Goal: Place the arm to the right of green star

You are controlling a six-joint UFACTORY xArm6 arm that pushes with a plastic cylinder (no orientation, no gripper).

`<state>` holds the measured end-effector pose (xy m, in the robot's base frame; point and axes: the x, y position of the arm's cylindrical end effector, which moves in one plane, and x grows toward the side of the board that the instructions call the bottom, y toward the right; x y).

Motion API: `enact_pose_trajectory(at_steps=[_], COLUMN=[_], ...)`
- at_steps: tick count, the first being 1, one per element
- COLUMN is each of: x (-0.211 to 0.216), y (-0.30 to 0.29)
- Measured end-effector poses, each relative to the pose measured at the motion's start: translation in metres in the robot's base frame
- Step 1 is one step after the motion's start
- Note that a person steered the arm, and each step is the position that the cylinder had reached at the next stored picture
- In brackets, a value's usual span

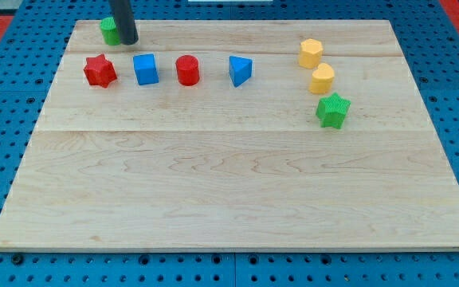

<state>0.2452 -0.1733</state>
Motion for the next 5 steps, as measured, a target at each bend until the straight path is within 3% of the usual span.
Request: enact_pose_trajectory(at_steps=[3, 5], x=[0.0, -0.008], y=[0.099, 0.273])
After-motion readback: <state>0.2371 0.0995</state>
